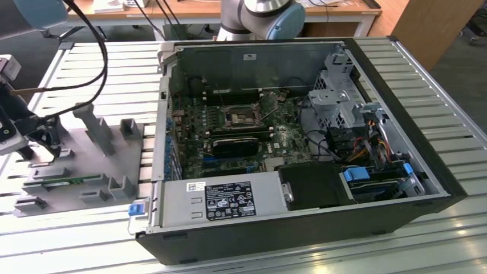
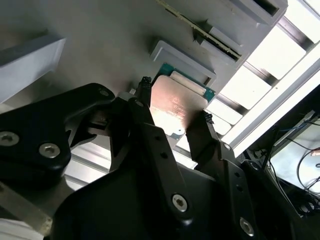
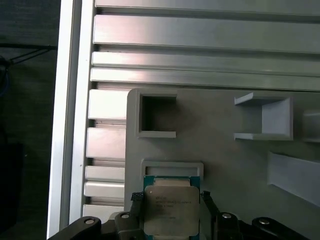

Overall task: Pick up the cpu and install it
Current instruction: 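Pick up the cpu and move it towards the insertion slot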

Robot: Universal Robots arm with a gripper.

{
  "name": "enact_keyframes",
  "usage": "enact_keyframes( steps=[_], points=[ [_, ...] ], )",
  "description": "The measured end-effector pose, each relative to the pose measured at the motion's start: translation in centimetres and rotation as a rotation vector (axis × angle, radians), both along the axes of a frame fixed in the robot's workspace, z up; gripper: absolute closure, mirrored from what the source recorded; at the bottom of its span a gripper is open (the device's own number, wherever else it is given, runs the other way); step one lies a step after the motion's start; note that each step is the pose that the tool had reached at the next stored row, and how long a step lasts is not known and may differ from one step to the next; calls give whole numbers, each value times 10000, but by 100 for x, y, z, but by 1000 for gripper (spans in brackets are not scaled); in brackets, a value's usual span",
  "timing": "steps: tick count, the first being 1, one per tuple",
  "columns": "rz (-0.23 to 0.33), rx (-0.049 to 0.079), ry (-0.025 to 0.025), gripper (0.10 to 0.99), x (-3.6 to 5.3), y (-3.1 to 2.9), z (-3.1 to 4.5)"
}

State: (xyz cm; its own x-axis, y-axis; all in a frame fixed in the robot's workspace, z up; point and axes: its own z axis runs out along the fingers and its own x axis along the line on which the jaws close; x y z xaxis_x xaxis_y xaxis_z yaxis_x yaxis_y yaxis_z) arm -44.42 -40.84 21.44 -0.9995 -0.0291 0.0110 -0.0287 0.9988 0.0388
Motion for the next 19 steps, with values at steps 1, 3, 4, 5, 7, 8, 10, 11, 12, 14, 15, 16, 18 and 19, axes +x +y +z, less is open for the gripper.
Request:
enact_keyframes(
  steps=[1,3,4,5,7,8,10,11,12,14,15,16,18,19],
  points=[
    [0,-1,1,553,0,0,19],
    [0,0,0,553,0,0,62],
    [0,0,0,553,0,0,85],
    [0,1,0,553,0,0,109],
    [0,0,1,553,0,0,142],
    [0,2,0,553,0,0,154],
    [1,14,-3,553,1,0,163],
    [0,12,0,553,0,0,171],
    [0,12,1,553,0,0,181],
    [0,15,-1,553,0,0,201],
    [0,15,0,553,0,0,214],
    [0,22,0,553,0,0,226],
    [0,24,-1,553,0,0,260],
    [-1,24,0,553,0,0,274]
  ],
)
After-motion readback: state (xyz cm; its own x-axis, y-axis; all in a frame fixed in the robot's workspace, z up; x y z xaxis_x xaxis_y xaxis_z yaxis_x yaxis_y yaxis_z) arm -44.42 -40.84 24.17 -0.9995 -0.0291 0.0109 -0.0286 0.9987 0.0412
